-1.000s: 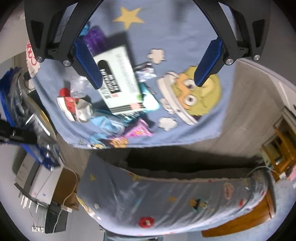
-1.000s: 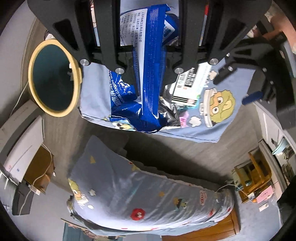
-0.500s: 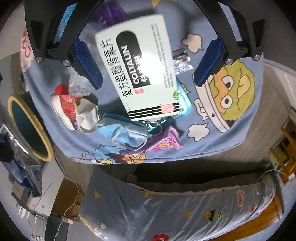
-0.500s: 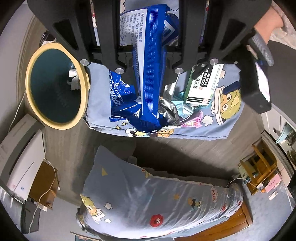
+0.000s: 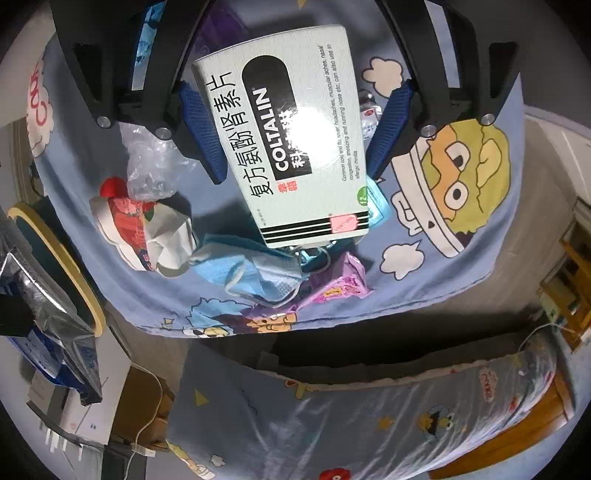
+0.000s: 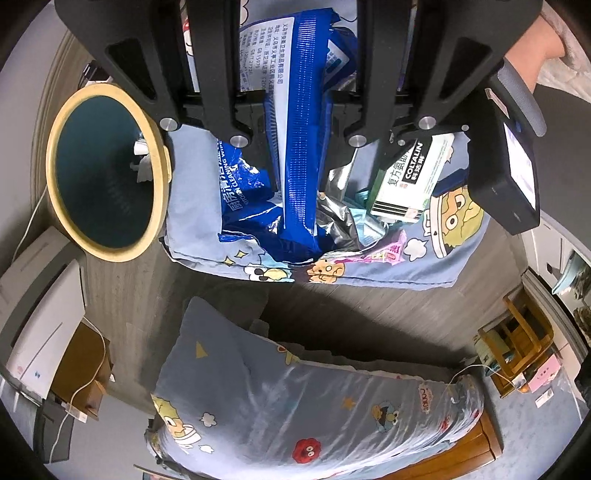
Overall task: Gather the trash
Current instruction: 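Lift the blue wrapper with the right tool while the left tool grasps the white COLTALIN box, then carry the blue wrapper and the COLTALIN box toward the bin with both tools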
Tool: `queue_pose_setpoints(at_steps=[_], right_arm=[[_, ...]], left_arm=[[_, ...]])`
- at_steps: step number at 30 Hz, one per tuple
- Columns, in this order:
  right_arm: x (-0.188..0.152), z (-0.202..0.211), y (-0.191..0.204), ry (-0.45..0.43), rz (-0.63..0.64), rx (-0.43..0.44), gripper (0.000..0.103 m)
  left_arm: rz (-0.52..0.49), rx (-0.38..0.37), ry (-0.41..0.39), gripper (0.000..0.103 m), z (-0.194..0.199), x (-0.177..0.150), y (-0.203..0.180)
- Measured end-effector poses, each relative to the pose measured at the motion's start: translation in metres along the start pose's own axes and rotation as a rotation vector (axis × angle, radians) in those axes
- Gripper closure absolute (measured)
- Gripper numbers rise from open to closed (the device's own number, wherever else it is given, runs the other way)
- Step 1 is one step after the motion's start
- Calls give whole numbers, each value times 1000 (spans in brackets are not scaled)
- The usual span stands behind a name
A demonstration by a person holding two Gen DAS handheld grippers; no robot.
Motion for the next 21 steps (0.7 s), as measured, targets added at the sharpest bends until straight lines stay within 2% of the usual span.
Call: queue_pose_setpoints(at_steps=[6, 12, 18, 21], right_arm=[[-1, -1, 0, 0, 8, -11, 85], [3, 1, -5, -9, -6, -14, 85], [12, 7, -24, -41, -47, -20, 85], [16, 9, -41, -49, -81, -20, 85]], left_arm=[[8, -13, -14, 28, 6, -1, 6], [2, -26, -90, 28, 32, 17, 6], [-57, -36, -161, 28, 57, 39, -11], [-72, -55, -171, 28, 62, 45, -24]])
Point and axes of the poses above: each gripper's, at about its wrist camera, not at the fingertips, and z roughly against the way its jaws point, y to its left, x to its top, the point moved 8 cm from there along -z, roughly the way its jaws point, and after that the axes turned 6 degrees about -x, right-handed, at the moved point
